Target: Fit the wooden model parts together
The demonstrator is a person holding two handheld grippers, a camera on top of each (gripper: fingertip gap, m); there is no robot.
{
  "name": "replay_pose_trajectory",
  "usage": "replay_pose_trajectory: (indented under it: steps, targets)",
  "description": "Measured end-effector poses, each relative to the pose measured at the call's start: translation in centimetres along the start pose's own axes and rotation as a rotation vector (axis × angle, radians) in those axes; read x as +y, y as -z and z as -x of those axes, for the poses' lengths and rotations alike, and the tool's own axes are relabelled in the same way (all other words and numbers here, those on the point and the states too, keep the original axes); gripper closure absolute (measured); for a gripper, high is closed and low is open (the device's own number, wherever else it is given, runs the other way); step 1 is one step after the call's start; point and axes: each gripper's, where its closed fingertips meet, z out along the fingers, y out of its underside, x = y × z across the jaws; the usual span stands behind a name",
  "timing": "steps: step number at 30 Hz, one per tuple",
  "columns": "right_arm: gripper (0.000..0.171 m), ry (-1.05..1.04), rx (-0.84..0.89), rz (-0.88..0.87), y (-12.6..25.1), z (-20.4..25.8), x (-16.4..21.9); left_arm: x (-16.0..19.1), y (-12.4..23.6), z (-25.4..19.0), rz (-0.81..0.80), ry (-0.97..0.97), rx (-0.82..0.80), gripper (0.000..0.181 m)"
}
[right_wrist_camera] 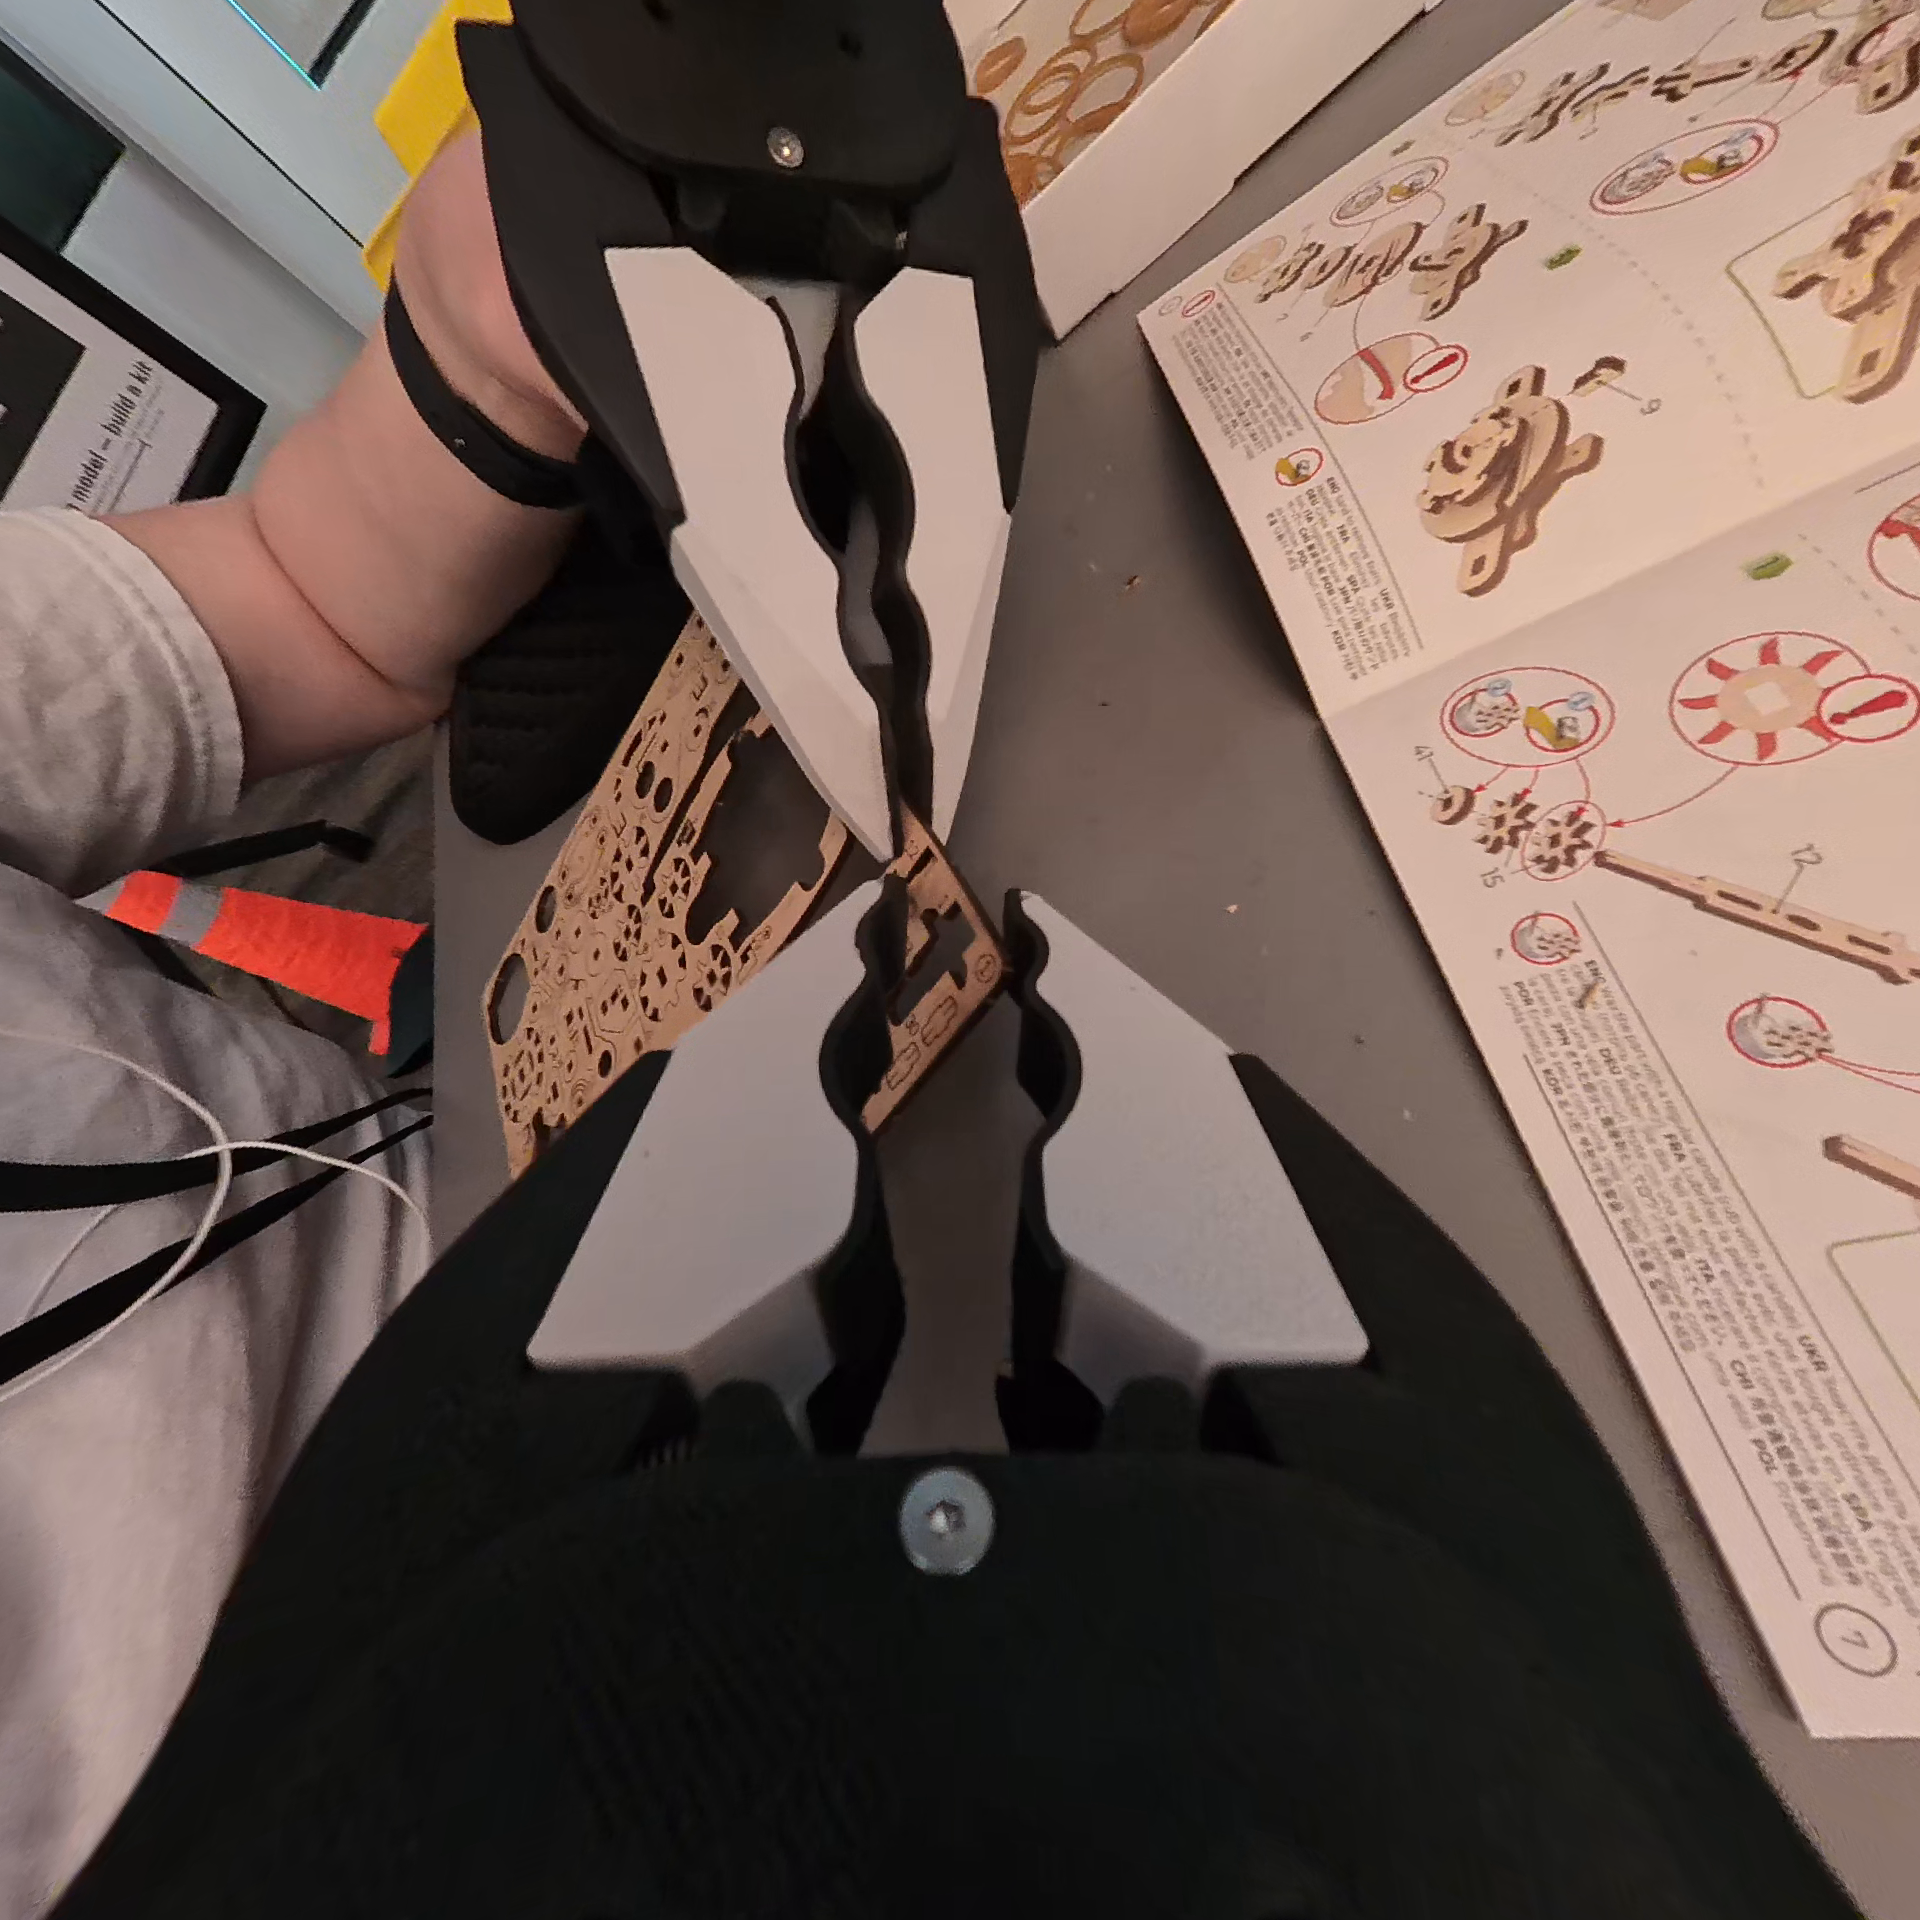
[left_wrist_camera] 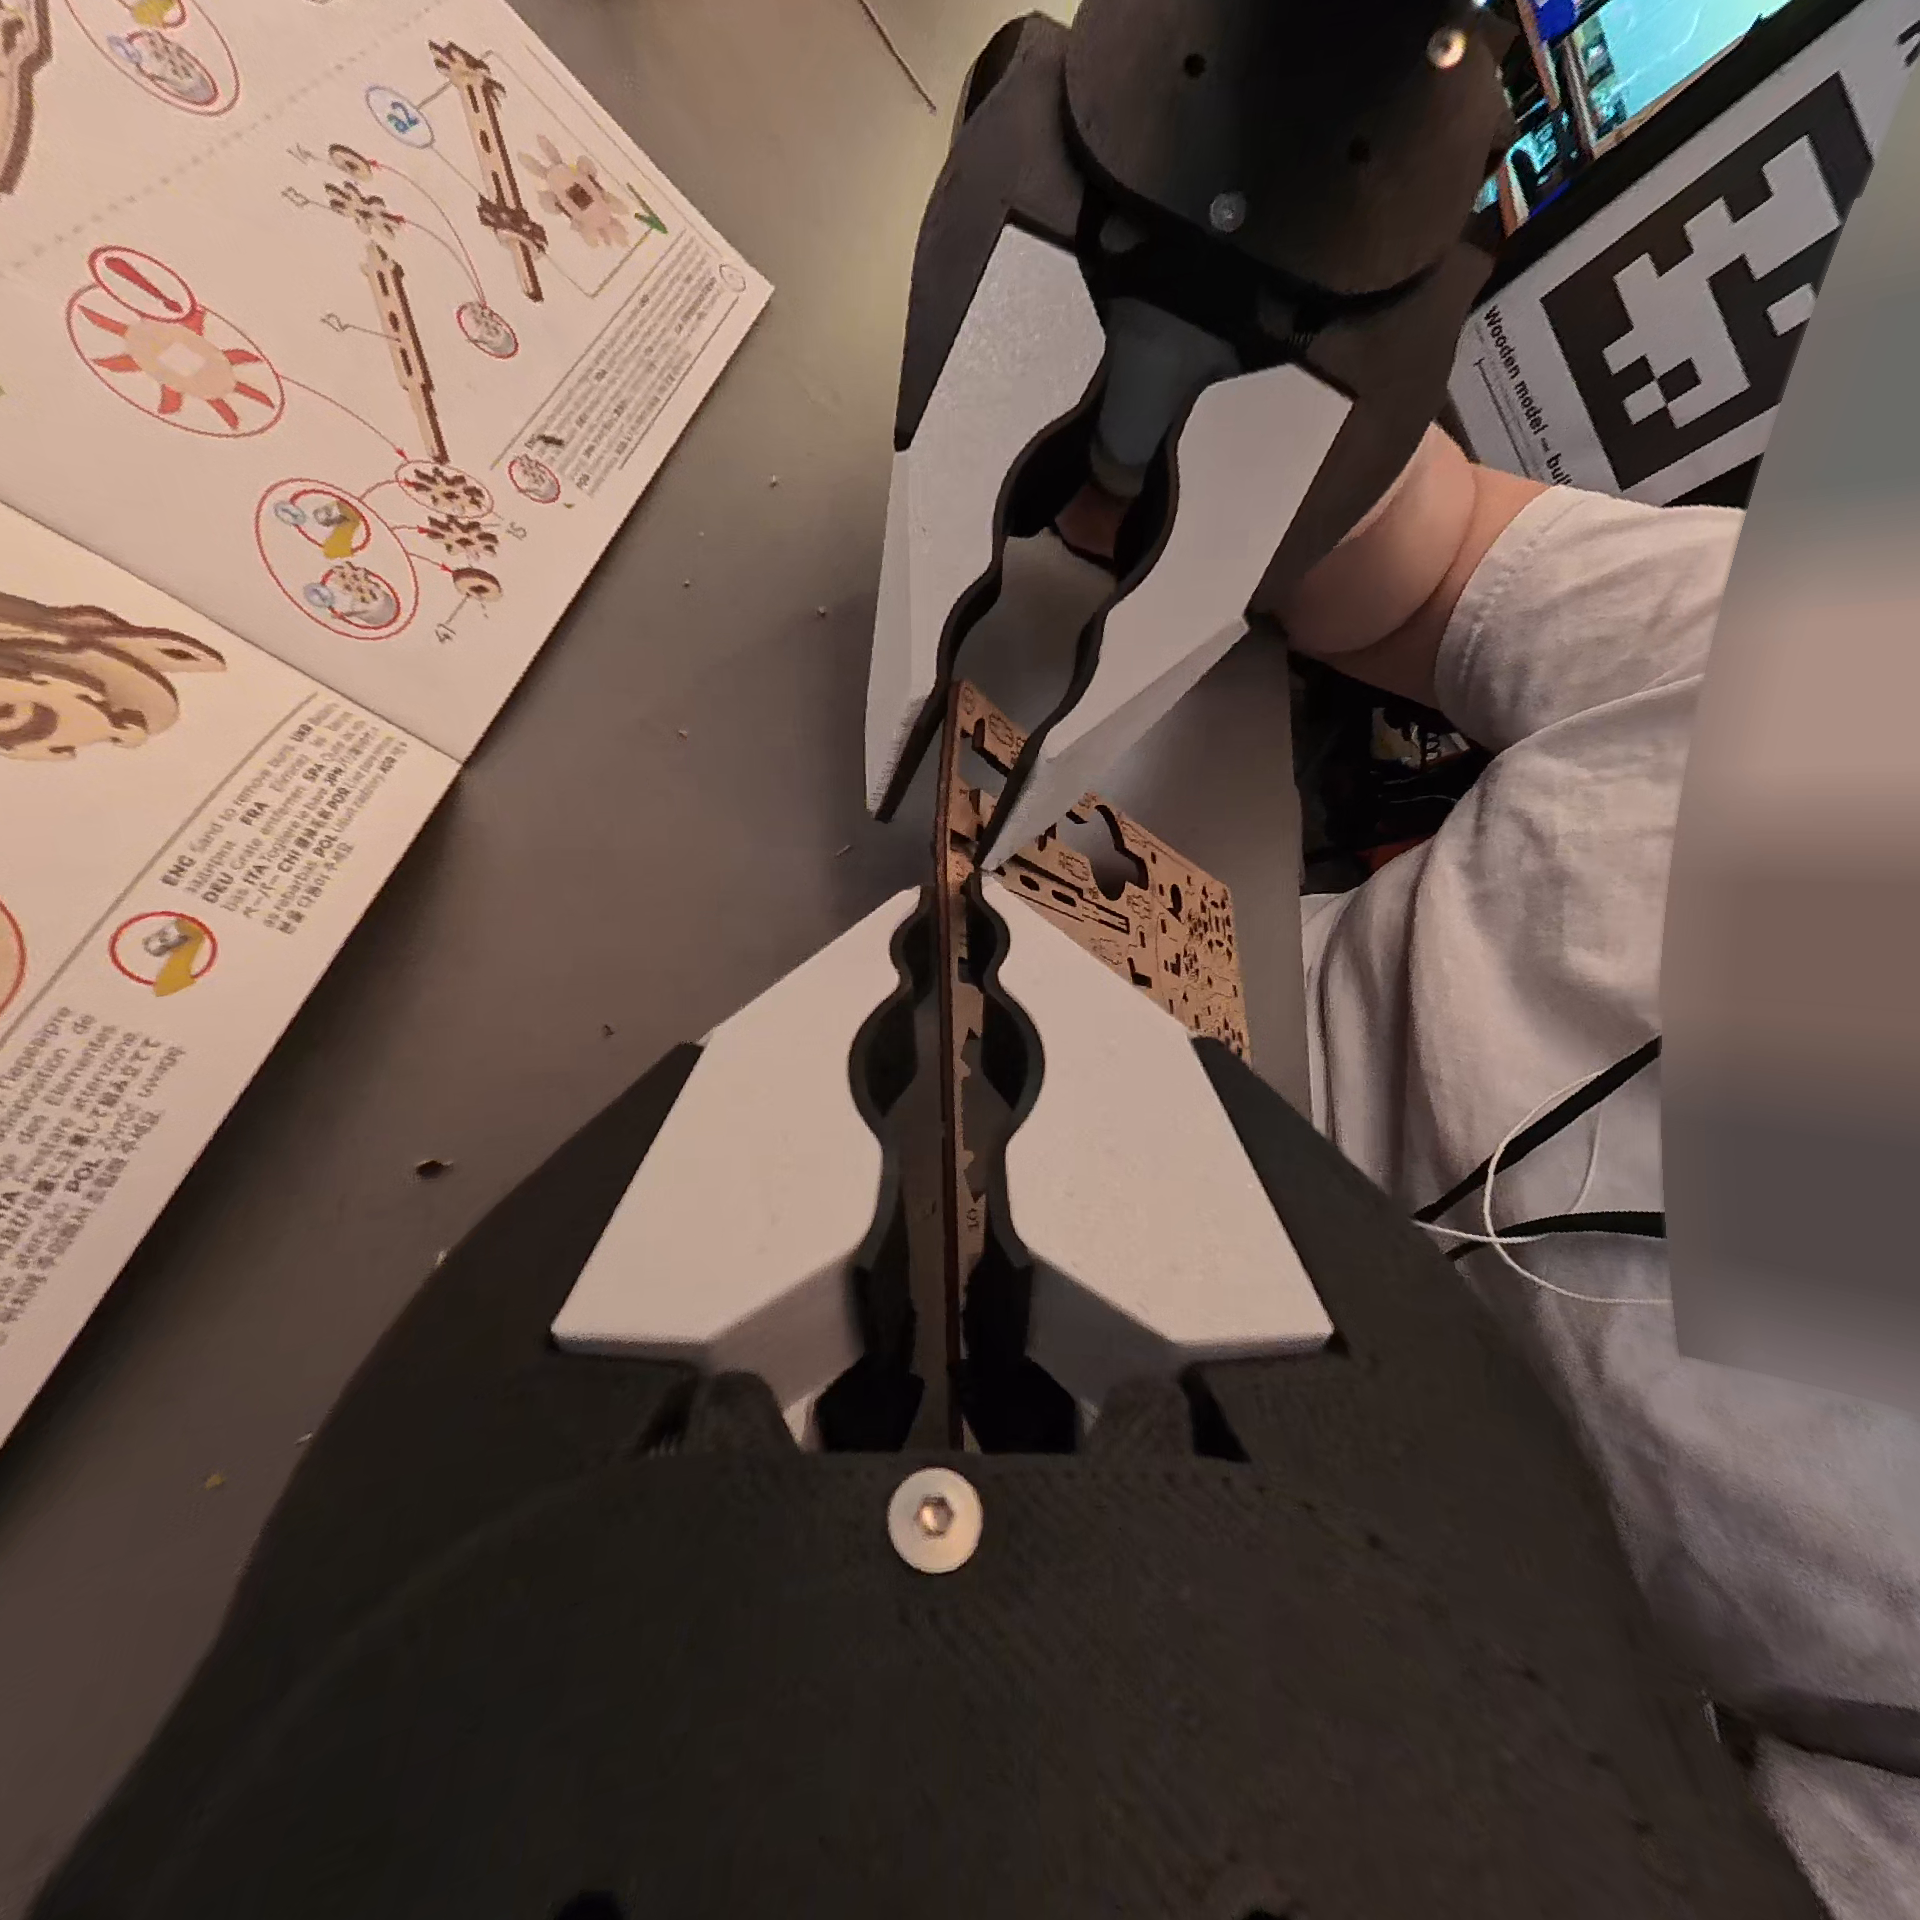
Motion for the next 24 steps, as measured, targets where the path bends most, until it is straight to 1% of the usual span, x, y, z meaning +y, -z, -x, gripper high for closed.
replay_pose_trajectory:
  steps: [1, 3, 7, 11, 16, 19, 24]
  targets:
    - [0.154, -0.016, -0.010, -0.003, 0.1, 0.0, 0.0, -0.1, 0.0, 0.0, -0.007, -0.001, 0.001, 0.179]
    - [0.154, -0.046, -0.056, -0.016, 0.1, 0.4, -0.1, -0.1, 0.0, -0.3, -0.003, -0.013, 0.010, 0.179]
    - [0.159, -0.183, -0.203, -0.070, 0.7, 1.2, -0.8, -0.6, 0.2, -1.2, -0.020, -0.049, 0.030, 0.179]
    - [0.157, -0.140, -0.146, -0.024, 0.4, 1.1, -0.2, -0.3, -0.1, -1.0, 0.002, -0.069, 0.003, 0.179]
    - [0.159, -0.151, -0.183, -0.025, 0.6, 1.4, -0.2, -0.4, -0.2, -1.3, -0.008, -0.045, 0.025, 0.179]
    - [0.159, -0.109, -0.162, 0.021, 0.3, 1.4, 0.5, 0.1, -0.5, -1.3, 0.012, 0.003, 0.040, 0.180]
    - [0.158, -0.085, -0.144, 0.025, 0.2, 1.0, 0.6, 0.2, -0.6, -0.9, -0.001, 0.027, 0.045, 0.180]
